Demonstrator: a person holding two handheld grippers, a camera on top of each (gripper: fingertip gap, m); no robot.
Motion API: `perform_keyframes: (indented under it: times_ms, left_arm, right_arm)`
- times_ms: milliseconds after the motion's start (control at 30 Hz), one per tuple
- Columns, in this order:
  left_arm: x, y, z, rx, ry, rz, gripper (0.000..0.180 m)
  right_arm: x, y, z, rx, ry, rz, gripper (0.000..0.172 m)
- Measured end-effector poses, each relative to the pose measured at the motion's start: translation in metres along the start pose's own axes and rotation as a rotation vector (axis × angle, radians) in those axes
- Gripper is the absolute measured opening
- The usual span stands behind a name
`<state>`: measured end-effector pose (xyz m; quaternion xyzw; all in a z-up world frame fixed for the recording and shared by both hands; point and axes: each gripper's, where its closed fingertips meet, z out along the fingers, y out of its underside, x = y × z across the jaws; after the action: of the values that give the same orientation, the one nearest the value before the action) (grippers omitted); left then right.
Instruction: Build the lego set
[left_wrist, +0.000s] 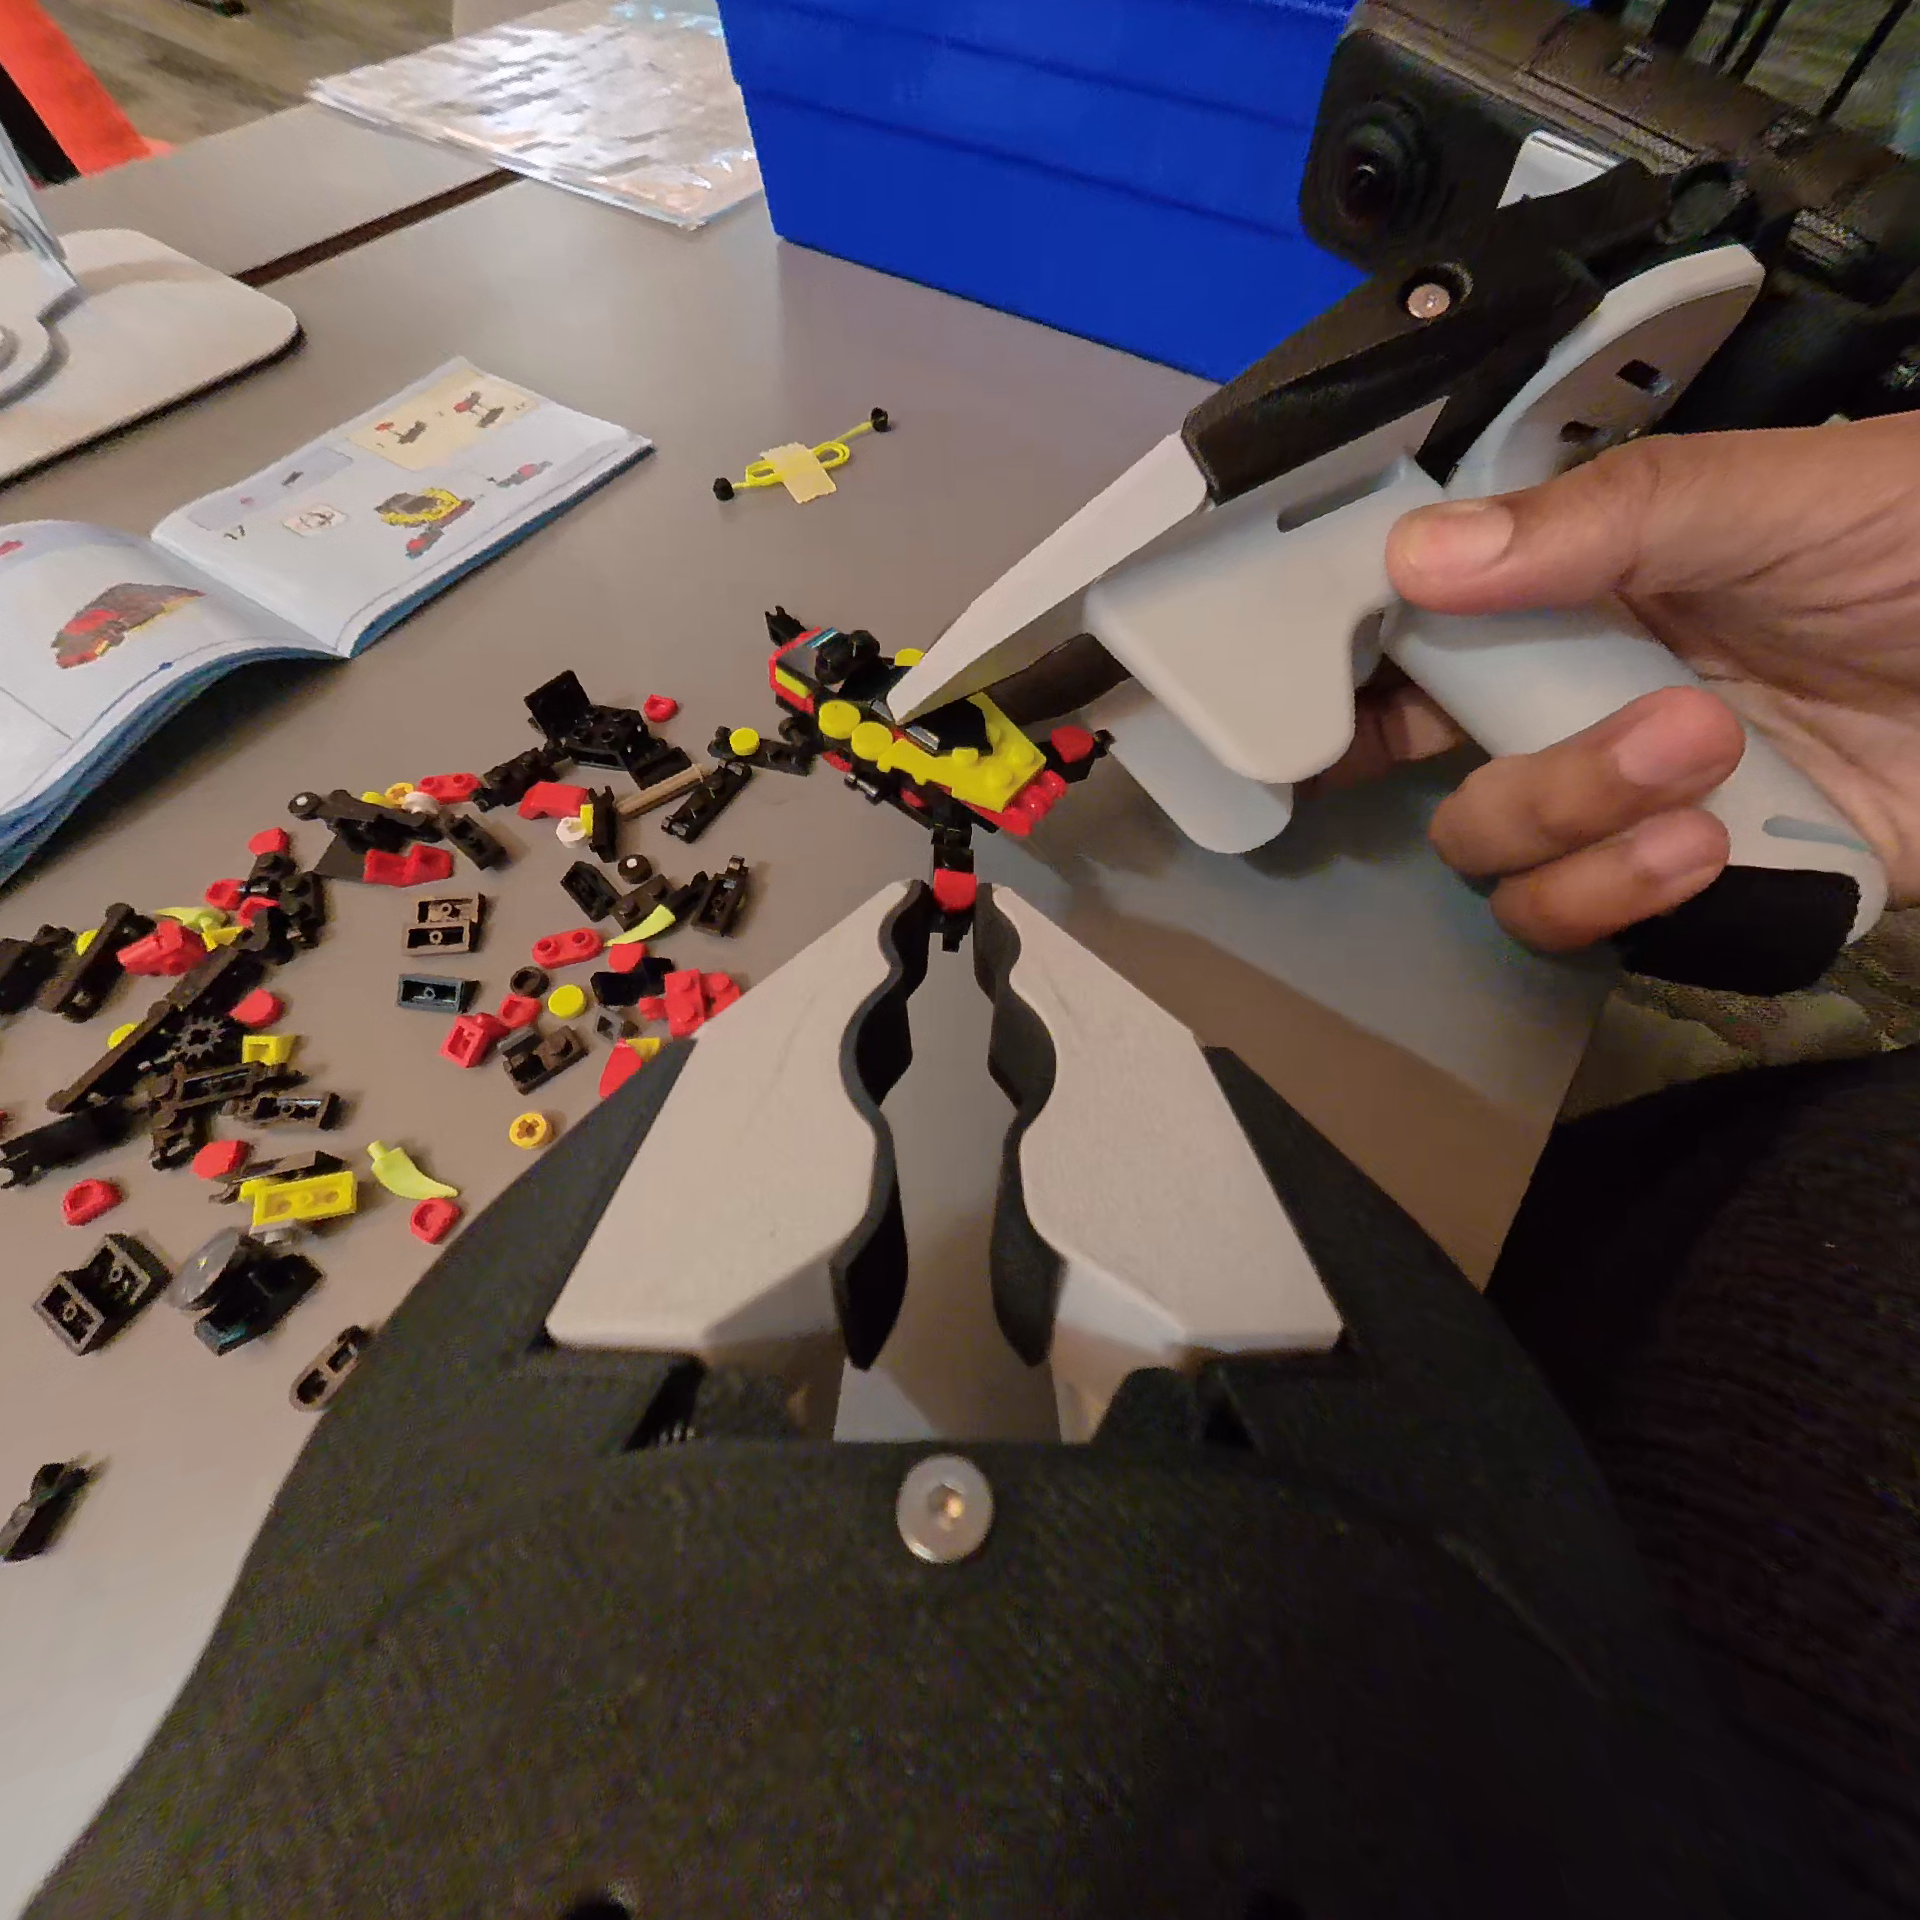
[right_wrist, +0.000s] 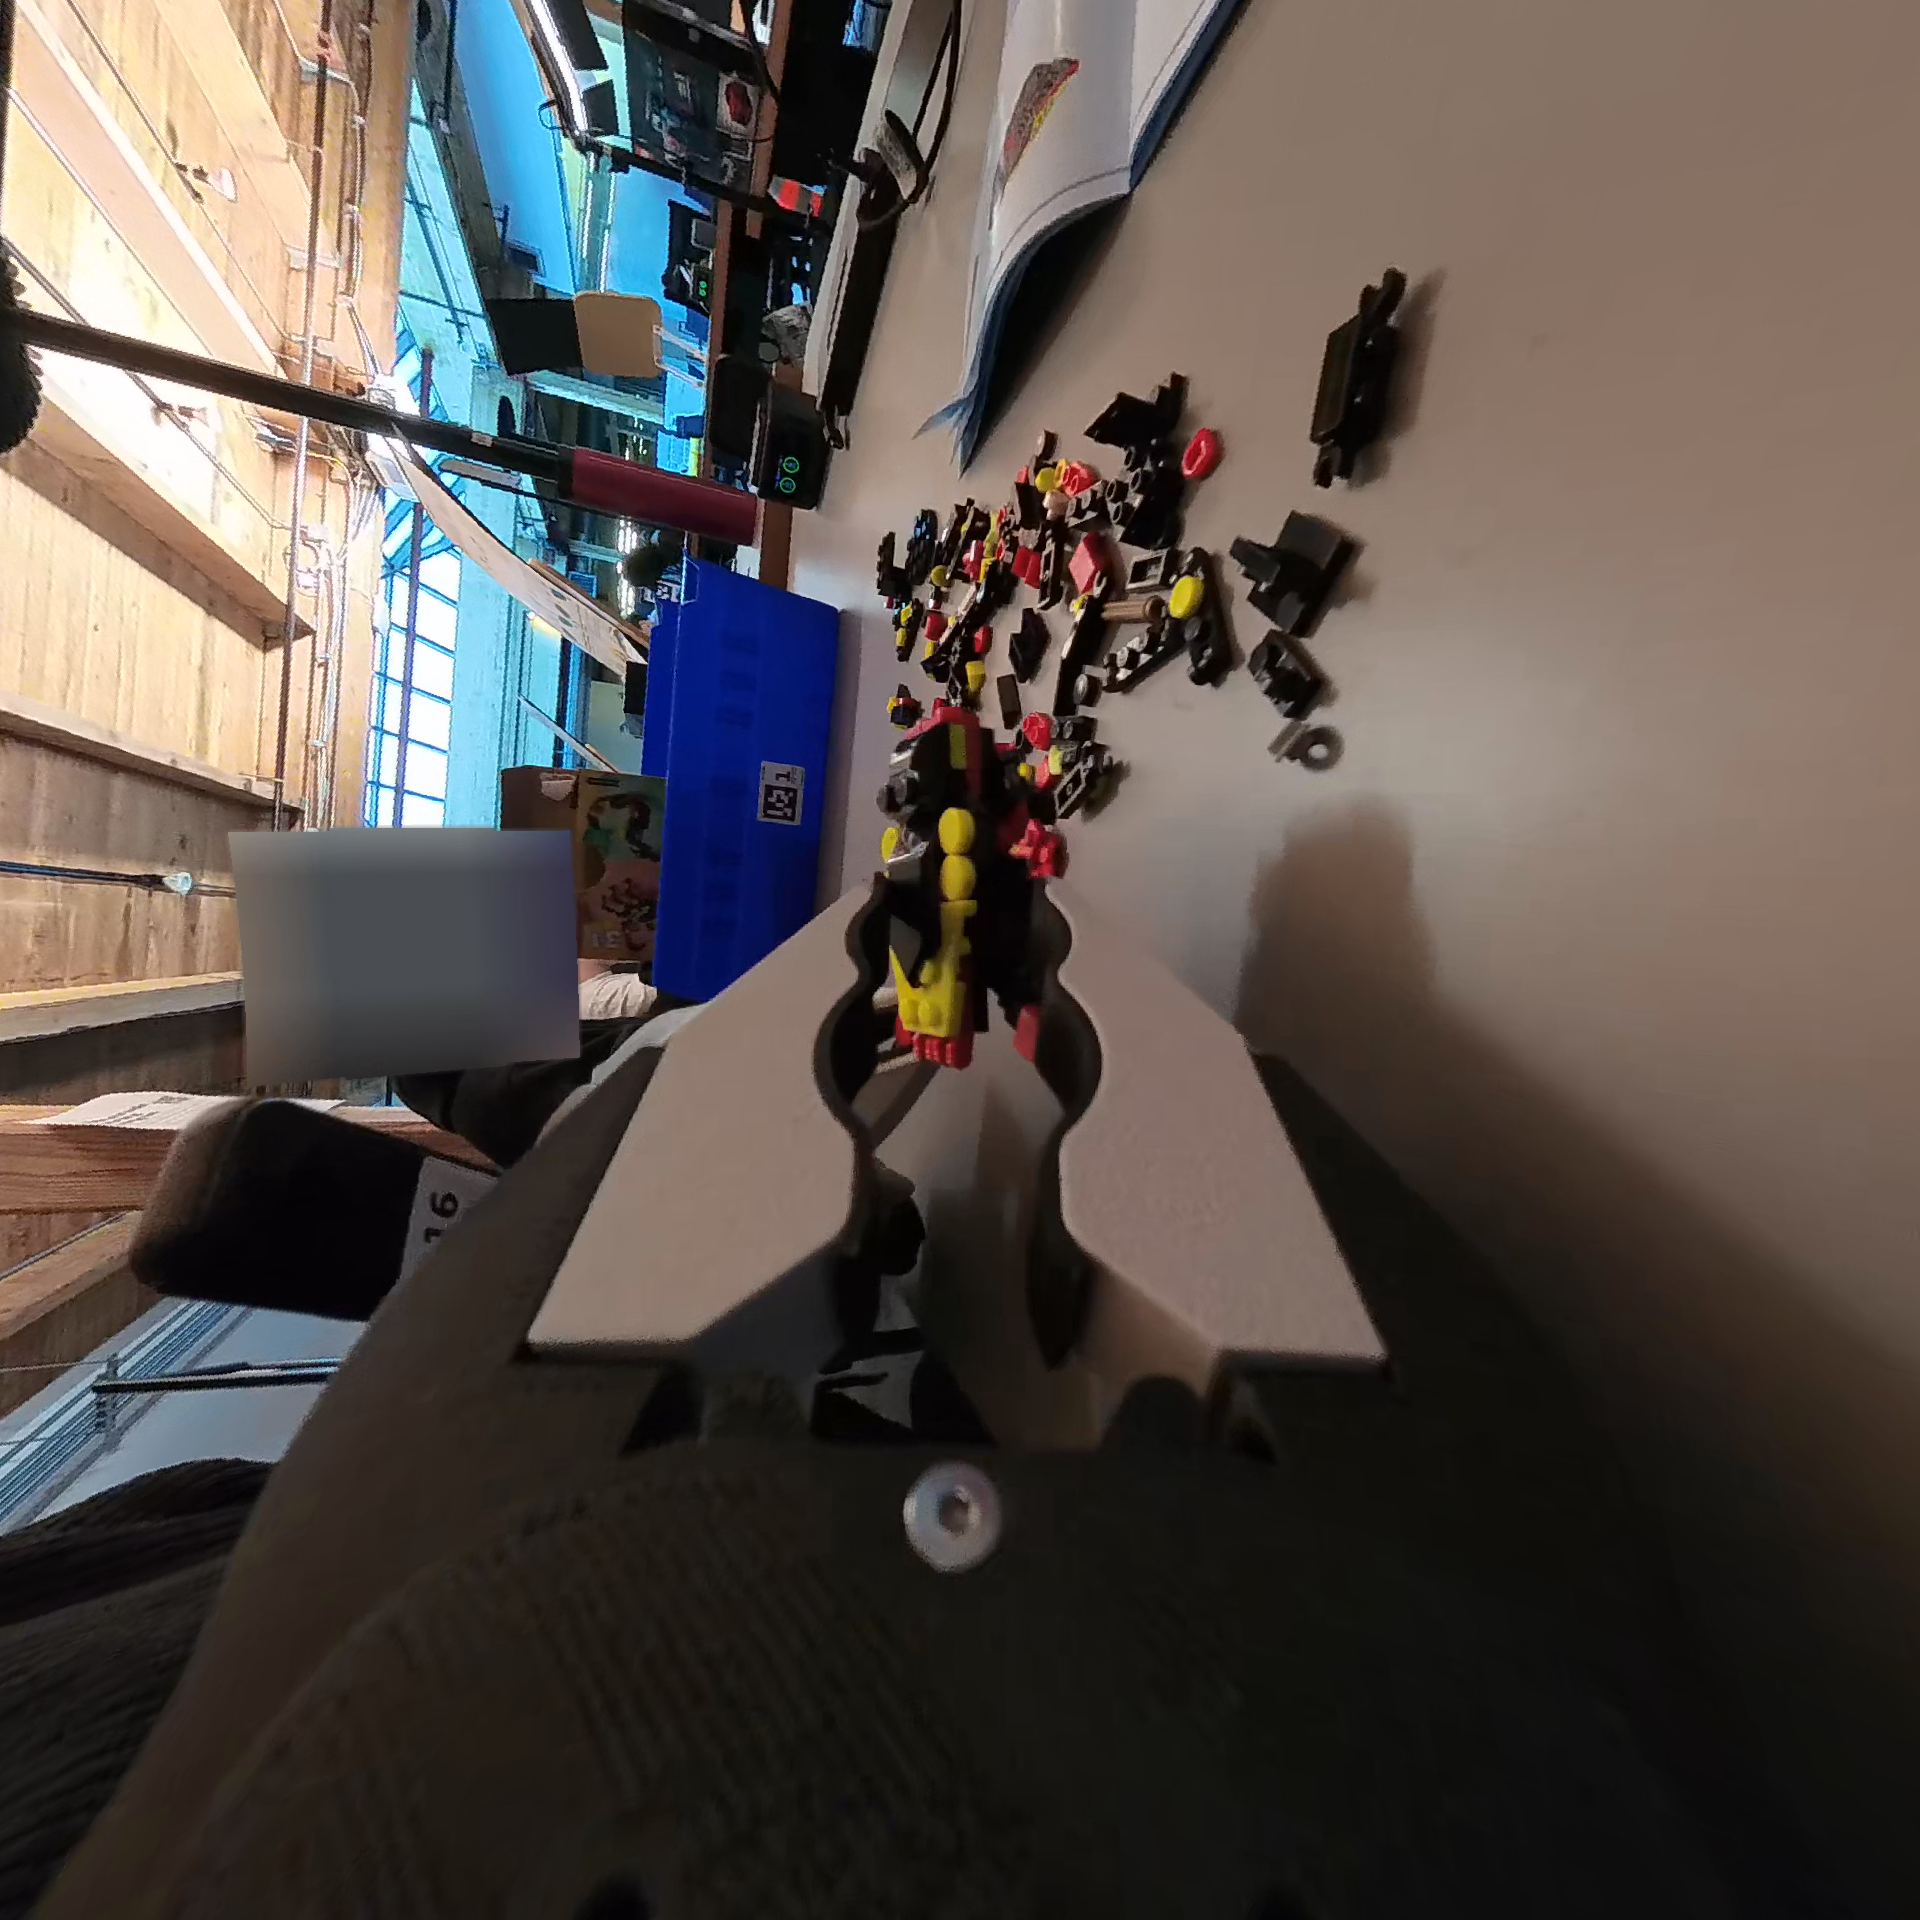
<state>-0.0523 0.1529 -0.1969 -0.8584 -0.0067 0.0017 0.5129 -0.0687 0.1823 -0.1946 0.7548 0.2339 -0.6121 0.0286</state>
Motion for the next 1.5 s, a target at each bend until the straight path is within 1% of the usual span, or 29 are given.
perform_keyframes:
  times_ms: [500, 1033, 1133, 1267, 1367, 1400, 1500]
  left_arm:
    - [0.002, -0.002, 0.002, 0.026, -0.023, 0.043, 0.003]
    - [0.002, -0.001, 0.003, 0.013, -0.031, 0.053, 0.003]
    - [0.003, 0.0, 0.003, 0.0, -0.02, 0.045, 0.004]
    - [0.001, 0.008, 0.004, -0.061, 0.025, 0.009, 0.005]
    - [0.002, 0.016, 0.004, -0.106, 0.049, 0.004, 0.004]
    - [0.002, 0.017, 0.004, -0.111, 0.051, -0.003, 0.004]
    - [0.0, 0.023, 0.005, -0.139, 0.058, -0.029, 0.004]
  right_arm:
    - [-0.001, 0.0, -0.003, -0.005, -0.016, 0.009, 0.025]
    - [-0.001, 0.002, -0.003, -0.01, -0.021, 0.011, 0.025]
    - [0.001, 0.002, -0.003, -0.021, -0.027, 0.013, 0.025]
    - [0.008, 0.006, -0.001, -0.048, -0.034, 0.031, 0.025]
    - [0.012, 0.01, 0.001, -0.083, -0.003, -0.018, 0.024]
    - [0.011, 0.011, 0.001, -0.096, 0.005, -0.046, 0.025]
    - [0.014, 0.014, 0.001, -0.137, 0.046, -0.129, 0.043]
